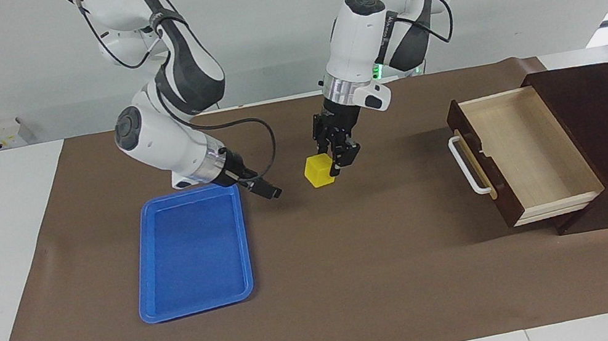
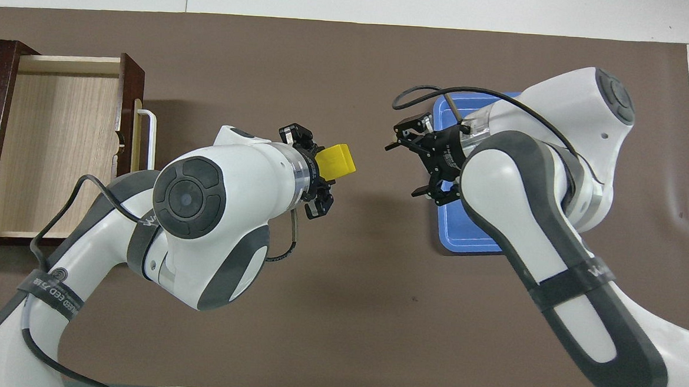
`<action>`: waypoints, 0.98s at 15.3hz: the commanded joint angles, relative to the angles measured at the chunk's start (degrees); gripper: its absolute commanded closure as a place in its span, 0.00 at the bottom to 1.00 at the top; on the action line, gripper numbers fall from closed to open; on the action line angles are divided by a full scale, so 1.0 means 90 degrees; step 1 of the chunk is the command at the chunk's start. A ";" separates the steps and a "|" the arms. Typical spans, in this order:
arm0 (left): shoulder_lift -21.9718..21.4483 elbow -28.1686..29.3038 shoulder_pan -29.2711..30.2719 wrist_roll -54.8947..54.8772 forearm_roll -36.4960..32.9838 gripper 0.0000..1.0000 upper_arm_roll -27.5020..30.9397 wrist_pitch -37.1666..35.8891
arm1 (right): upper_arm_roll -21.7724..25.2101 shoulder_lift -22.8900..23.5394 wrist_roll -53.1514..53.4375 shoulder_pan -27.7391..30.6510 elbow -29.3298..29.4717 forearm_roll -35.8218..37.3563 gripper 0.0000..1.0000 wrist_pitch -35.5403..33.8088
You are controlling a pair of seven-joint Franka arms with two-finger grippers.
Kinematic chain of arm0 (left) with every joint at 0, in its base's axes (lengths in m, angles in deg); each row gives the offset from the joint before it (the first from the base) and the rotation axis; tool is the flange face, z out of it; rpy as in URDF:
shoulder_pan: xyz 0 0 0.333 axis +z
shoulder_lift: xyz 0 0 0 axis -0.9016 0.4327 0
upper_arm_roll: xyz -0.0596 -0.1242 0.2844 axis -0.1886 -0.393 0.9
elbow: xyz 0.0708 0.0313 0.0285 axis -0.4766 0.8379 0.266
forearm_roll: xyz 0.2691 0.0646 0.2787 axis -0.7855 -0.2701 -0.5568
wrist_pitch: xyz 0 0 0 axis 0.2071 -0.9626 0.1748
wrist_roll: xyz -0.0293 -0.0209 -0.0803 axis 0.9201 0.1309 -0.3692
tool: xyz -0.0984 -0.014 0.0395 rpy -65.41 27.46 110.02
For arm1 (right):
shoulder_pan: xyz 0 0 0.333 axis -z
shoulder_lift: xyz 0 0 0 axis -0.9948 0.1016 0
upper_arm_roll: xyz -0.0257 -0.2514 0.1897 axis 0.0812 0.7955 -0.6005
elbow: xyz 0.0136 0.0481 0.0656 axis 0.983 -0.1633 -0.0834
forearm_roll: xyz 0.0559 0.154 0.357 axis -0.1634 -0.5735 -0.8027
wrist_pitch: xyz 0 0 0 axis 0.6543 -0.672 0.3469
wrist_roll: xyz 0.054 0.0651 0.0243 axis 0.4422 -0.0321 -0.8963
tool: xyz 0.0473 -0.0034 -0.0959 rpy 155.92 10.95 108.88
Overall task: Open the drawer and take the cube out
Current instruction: 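Close the right gripper on the yellow cube held by the left gripper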
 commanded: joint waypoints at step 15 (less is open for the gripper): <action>0.0078 0.0109 -0.0395 0.0178 0.0119 1.00 0.0128 0.0361 | 0.0017 0.0737 0.0941 -0.0595 0.0757 0.0316 0.00 0.0145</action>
